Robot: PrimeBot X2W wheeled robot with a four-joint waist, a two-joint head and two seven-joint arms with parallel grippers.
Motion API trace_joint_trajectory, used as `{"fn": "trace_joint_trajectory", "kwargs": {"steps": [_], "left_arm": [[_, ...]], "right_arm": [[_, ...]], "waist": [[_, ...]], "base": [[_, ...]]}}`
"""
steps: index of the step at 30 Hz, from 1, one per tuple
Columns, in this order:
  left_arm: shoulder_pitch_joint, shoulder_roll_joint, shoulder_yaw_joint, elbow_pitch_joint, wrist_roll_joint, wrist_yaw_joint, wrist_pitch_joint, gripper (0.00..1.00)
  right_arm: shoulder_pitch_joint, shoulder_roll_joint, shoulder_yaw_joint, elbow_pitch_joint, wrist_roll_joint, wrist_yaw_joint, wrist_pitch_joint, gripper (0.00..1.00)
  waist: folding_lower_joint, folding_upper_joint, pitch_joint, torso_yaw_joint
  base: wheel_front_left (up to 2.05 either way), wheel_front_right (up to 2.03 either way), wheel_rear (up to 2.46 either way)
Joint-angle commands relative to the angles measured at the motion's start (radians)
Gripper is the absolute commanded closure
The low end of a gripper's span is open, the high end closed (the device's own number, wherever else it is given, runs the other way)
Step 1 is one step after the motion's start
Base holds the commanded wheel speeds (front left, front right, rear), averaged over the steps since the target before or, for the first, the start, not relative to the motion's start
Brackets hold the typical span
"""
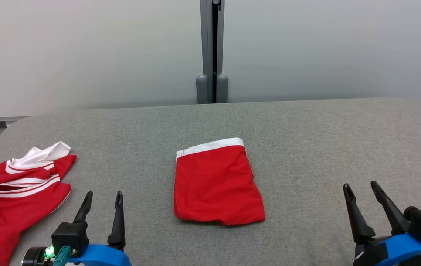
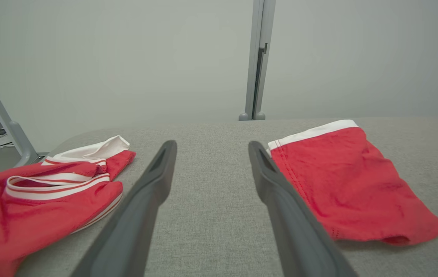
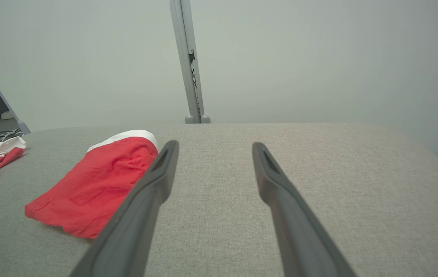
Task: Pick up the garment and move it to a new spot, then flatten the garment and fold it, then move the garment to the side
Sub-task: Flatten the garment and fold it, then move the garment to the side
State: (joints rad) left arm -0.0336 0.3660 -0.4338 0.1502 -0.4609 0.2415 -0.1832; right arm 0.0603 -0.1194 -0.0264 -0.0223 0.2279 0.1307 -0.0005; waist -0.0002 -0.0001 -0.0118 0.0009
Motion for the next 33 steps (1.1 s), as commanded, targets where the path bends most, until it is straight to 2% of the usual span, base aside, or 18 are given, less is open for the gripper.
{"fn": "trace_joint_trajectory", "kwargs": {"steps": [1, 9, 23, 27, 32, 33], "left_arm": [[0.010, 0.005, 0.001, -0.004, -0.004, 0.007, 0.002, 0.00], [0.021, 0.007, -0.001, -0.010, -0.012, 0.015, 0.006, 0.00], [-0.004, 0.015, -0.003, -0.014, -0.013, 0.017, 0.003, 0.00], [-0.028, 0.016, -0.002, -0.024, -0.006, 0.018, -0.001, 0.00], [-0.100, 0.004, -0.007, -0.041, 0.009, 0.005, -0.014, 0.00], [-0.139, -0.006, -0.010, -0.041, 0.017, -0.002, -0.025, 0.00]], "right_arm": [[0.028, 0.010, -0.006, -0.025, -0.005, 0.000, 0.011, 0.00], [0.056, 0.030, -0.023, -0.084, -0.017, 0.000, 0.042, 0.00], [0.049, 0.034, -0.026, -0.092, -0.018, 0.000, 0.053, 0.00], [0.012, 0.021, -0.010, -0.069, -0.014, 0.000, 0.057, 0.00], [-0.088, 0.009, 0.062, 0.022, 0.007, 0.000, 0.046, 0.00], [-0.135, 0.001, 0.106, 0.080, 0.016, 0.000, 0.044, 0.00]], "waist": [[0.0002, 0.0001, -0.003, -0.002], [0.0002, 0.0001, -0.004, -0.001], [0.0002, 0.0001, 0.005, 0.007], [0.0002, 0.0001, 0.034, 0.020], [0.0002, 0.0001, 0.133, 0.070], [0.0002, 0.0001, 0.174, 0.096]], "base": [[0.00, 0.00, 0.00], [0.00, 0.00, 0.00], [0.00, 0.00, 0.00], [0.00, 0.00, 0.00], [0.00, 0.00, 0.00], [0.00, 0.00, 0.00]]}}
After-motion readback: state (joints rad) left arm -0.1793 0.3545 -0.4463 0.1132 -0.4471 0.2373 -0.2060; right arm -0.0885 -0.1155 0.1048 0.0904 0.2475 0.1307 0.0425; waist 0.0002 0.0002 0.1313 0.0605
